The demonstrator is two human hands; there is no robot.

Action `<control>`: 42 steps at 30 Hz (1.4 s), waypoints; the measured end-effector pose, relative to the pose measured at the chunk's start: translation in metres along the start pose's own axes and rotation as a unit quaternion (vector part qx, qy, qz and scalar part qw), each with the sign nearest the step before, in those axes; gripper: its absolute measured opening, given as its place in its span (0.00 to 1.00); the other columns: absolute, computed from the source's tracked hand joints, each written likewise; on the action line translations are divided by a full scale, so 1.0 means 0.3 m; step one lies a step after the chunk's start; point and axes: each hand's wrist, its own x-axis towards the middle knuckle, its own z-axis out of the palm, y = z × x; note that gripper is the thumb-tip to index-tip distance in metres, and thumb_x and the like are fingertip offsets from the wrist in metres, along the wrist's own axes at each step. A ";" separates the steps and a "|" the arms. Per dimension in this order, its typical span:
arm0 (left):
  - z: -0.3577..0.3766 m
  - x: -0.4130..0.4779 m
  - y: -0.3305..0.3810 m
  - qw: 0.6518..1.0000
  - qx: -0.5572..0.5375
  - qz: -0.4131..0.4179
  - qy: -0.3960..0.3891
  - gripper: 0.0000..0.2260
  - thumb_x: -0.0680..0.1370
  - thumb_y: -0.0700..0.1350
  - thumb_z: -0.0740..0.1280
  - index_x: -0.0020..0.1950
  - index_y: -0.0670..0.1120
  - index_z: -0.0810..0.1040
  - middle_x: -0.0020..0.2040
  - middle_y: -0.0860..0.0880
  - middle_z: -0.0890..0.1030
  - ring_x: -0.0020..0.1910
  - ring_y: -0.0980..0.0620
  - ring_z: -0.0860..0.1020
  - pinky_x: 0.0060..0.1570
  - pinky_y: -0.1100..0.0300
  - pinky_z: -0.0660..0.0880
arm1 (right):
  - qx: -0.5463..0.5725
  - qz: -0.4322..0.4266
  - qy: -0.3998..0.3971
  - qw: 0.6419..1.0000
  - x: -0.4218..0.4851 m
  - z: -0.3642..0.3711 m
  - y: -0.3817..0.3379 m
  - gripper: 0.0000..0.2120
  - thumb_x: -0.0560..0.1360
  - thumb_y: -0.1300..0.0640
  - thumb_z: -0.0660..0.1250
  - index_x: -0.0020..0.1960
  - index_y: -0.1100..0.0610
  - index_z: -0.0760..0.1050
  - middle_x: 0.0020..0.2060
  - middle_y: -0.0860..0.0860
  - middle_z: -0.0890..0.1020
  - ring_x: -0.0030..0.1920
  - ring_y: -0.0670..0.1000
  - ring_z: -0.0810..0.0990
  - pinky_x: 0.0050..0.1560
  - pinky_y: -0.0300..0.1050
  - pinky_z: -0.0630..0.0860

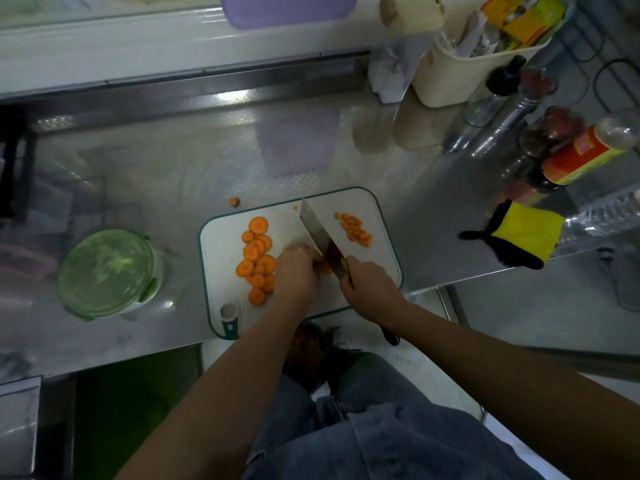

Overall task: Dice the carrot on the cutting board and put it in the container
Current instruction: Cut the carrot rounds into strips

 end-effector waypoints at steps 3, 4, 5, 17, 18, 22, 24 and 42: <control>-0.003 0.001 0.002 1.000 0.003 -0.008 -0.007 0.08 0.76 0.43 0.66 0.50 0.47 0.85 0.51 0.46 0.81 0.51 0.46 0.77 0.50 0.56 0.70 | -0.015 0.010 -0.003 1.000 0.003 0.030 0.005 0.07 0.79 0.57 0.56 0.52 0.60 0.67 0.32 0.49 0.67 0.32 0.51 0.66 0.30 0.44 0.60; -0.003 0.000 0.000 1.000 0.003 -0.007 -0.006 0.08 0.75 0.43 0.67 0.49 0.47 0.85 0.51 0.46 0.81 0.51 0.46 0.77 0.50 0.56 0.71 | -0.016 0.014 -0.003 1.000 0.006 0.039 0.004 0.06 0.79 0.57 0.56 0.52 0.60 0.66 0.32 0.50 0.67 0.31 0.51 0.66 0.30 0.44 0.60; -0.002 0.000 0.000 1.000 0.003 -0.006 -0.005 0.08 0.75 0.43 0.67 0.49 0.47 0.85 0.50 0.45 0.81 0.50 0.45 0.77 0.49 0.55 0.71 | -0.015 0.017 -0.001 1.000 0.009 0.046 0.003 0.07 0.79 0.57 0.56 0.54 0.60 0.67 0.34 0.51 0.69 0.32 0.52 0.67 0.32 0.44 0.61; -0.013 0.002 -0.004 0.998 -0.052 -0.021 -0.005 0.07 0.73 0.41 0.69 0.45 0.50 0.86 0.47 0.47 0.81 0.47 0.48 0.78 0.48 0.60 0.71 | 0.017 -0.024 0.051 0.998 0.023 0.021 0.016 0.13 0.79 0.56 0.57 0.60 0.63 0.69 0.34 0.52 0.71 0.32 0.52 0.68 0.34 0.45 0.62; -0.013 0.003 -0.004 0.998 -0.053 -0.021 -0.005 0.07 0.73 0.40 0.69 0.45 0.50 0.86 0.47 0.47 0.81 0.47 0.48 0.78 0.48 0.60 0.71 | 0.017 -0.029 0.053 0.998 0.022 0.016 0.013 0.13 0.79 0.57 0.57 0.59 0.62 0.70 0.33 0.50 0.70 0.30 0.51 0.67 0.32 0.44 0.62; -0.016 0.005 -0.006 0.999 -0.043 -0.019 -0.012 0.06 0.74 0.41 0.69 0.47 0.48 0.85 0.49 0.46 0.80 0.48 0.47 0.77 0.49 0.58 0.71 | 0.008 -0.030 0.047 0.998 0.021 0.005 0.006 0.11 0.79 0.57 0.57 0.58 0.63 0.70 0.31 0.49 0.69 0.28 0.49 0.66 0.30 0.45 0.60; -0.016 0.005 -0.006 0.999 -0.041 -0.017 -0.011 0.06 0.74 0.41 0.69 0.47 0.47 0.86 0.49 0.46 0.81 0.48 0.47 0.78 0.50 0.57 0.72 | 0.008 -0.025 0.040 0.999 0.021 0.005 0.005 0.14 0.79 0.57 0.57 0.61 0.63 0.69 0.35 0.54 0.73 0.31 0.51 0.67 0.33 0.44 0.62; 0.002 -0.006 -0.017 0.999 -0.032 -0.006 0.004 0.07 0.74 0.43 0.69 0.48 0.46 0.85 0.47 0.44 0.80 0.46 0.45 0.77 0.44 0.54 0.72 | 0.028 -0.008 0.047 0.998 0.048 0.076 0.011 0.23 0.80 0.56 0.56 0.73 0.60 0.61 0.43 0.60 0.79 0.38 0.58 0.77 0.37 0.48 0.69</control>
